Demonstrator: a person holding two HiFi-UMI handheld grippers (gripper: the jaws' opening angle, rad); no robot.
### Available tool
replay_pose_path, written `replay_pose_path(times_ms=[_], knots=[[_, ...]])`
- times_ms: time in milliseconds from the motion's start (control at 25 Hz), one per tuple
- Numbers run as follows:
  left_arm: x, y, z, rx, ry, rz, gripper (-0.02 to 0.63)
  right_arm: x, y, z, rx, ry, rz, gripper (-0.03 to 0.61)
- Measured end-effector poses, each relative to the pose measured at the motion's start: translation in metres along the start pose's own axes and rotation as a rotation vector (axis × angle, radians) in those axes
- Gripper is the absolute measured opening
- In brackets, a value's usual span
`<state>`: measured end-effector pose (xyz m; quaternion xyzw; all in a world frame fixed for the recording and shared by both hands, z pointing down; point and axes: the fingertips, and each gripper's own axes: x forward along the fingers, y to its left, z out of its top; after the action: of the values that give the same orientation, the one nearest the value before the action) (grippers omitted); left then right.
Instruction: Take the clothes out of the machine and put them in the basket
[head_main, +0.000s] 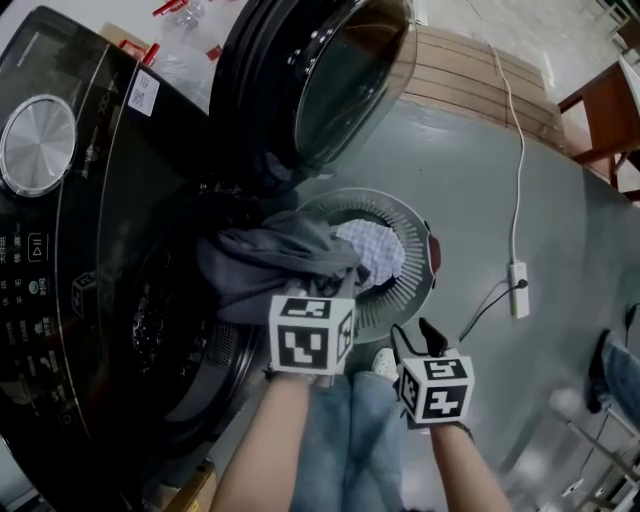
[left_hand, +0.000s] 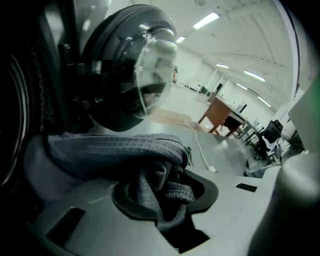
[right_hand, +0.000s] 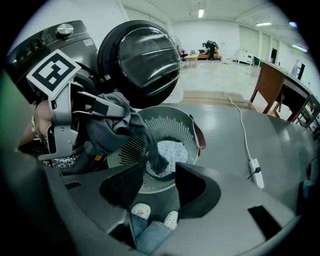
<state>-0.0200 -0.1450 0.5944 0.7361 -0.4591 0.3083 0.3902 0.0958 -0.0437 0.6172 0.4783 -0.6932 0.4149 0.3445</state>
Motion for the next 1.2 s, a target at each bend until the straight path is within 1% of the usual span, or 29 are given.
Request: replay_pose_path(times_ms=[80, 200, 240, 280, 360, 440, 480, 520, 560, 600, 640, 680, 720, 880, 1080, 1120, 1200], knots=[[0.004, -0.027, 0.005, -0.003, -0.012, -0.09, 0.095, -0.003, -0.009, 0.001, 0.012, -0.011, -0.009, 0.198], [0.001, -0.065, 0.019, -0.068, -0.069, -0.278, 0.095, -0.006, -0.021, 0.001, 0.036, -0.03, -0.021, 0.193], [0.001, -0.076, 0.022, -0.072, -0.074, -0.321, 0.095, -0.007, -0.025, 0.001, 0.042, -0.03, -0.026, 0.19], [0.002, -0.085, 0.023, -0.054, -0.068, -0.336, 0.095, -0.008, -0.027, 0.0, 0.047, -0.028, -0.03, 0.189], [0.008, -0.091, 0.022, 0.0, -0.047, -0.314, 0.095, -0.009, -0.029, -0.001, 0.053, -0.025, -0.033, 0.187], [0.014, -0.086, 0.019, 0.003, -0.026, -0.269, 0.107, -0.01, -0.029, 0.001, 0.053, -0.028, -0.031, 0.187], [0.017, -0.08, 0.016, -0.009, -0.014, -0.242, 0.151, -0.011, -0.029, 0.001, 0.052, -0.028, -0.03, 0.187], [0.019, -0.073, 0.012, -0.027, 0.001, -0.211, 0.231, -0.01, -0.029, 0.002, 0.05, -0.028, -0.03, 0.187], [0.021, -0.065, 0.009, -0.045, 0.016, -0.175, 0.344, -0.01, -0.029, 0.002, 0.049, -0.026, -0.029, 0.187], [0.02, -0.054, 0.005, -0.059, 0.027, -0.133, 0.426, -0.009, -0.028, 0.002, 0.049, -0.024, -0.028, 0.187], [0.019, -0.043, 0.002, -0.062, 0.033, -0.084, 0.451, -0.008, -0.027, 0.002, 0.048, -0.022, -0.026, 0.187], [0.016, -0.03, -0.001, -0.054, 0.035, -0.034, 0.472, -0.008, -0.025, 0.003, 0.048, -0.02, -0.023, 0.187], [0.012, -0.017, -0.003, -0.037, 0.037, 0.015, 0.479, -0.007, -0.023, 0.004, 0.047, -0.019, -0.021, 0.187], [-0.013, 0.045, -0.01, 0.045, 0.042, 0.201, 0.499, -0.001, -0.012, 0.008, 0.039, -0.02, -0.008, 0.187], [-0.048, 0.129, -0.015, 0.159, 0.048, 0.449, 0.553, 0.005, 0.008, 0.013, 0.017, -0.013, 0.017, 0.187], [-0.055, 0.143, -0.017, 0.173, 0.058, 0.485, 0.56, 0.006, 0.012, 0.015, 0.01, -0.012, 0.023, 0.187], [-0.066, 0.164, -0.02, 0.181, 0.074, 0.529, 0.565, 0.008, 0.021, 0.018, -0.007, -0.011, 0.035, 0.187]])
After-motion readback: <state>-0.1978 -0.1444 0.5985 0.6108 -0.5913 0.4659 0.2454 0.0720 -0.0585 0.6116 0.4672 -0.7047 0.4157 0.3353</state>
